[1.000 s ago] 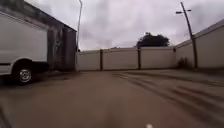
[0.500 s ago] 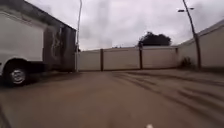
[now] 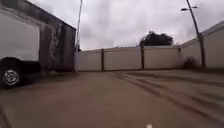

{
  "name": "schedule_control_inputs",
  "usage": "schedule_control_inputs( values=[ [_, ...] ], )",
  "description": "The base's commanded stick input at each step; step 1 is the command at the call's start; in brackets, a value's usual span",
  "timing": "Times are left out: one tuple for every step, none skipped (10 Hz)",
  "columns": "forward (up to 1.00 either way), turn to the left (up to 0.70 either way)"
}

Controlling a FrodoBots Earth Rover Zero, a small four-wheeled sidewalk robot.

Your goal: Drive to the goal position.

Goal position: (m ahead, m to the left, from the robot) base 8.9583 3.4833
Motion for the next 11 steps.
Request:
schedule_control_inputs(
  values=[
    [0.70, 0.00],
    [0.70, 0.00],
    [0.70, 0.00],
    [0.70, 0.00],
    [0.70, 0.00],
    [0.70, 0.00],
    [0.70, 0.00],
    [0.70, 0.00],
    [0.70, 0.00],
    [0.70, 0.00],
    [0.70, 0.00]
  ],
)
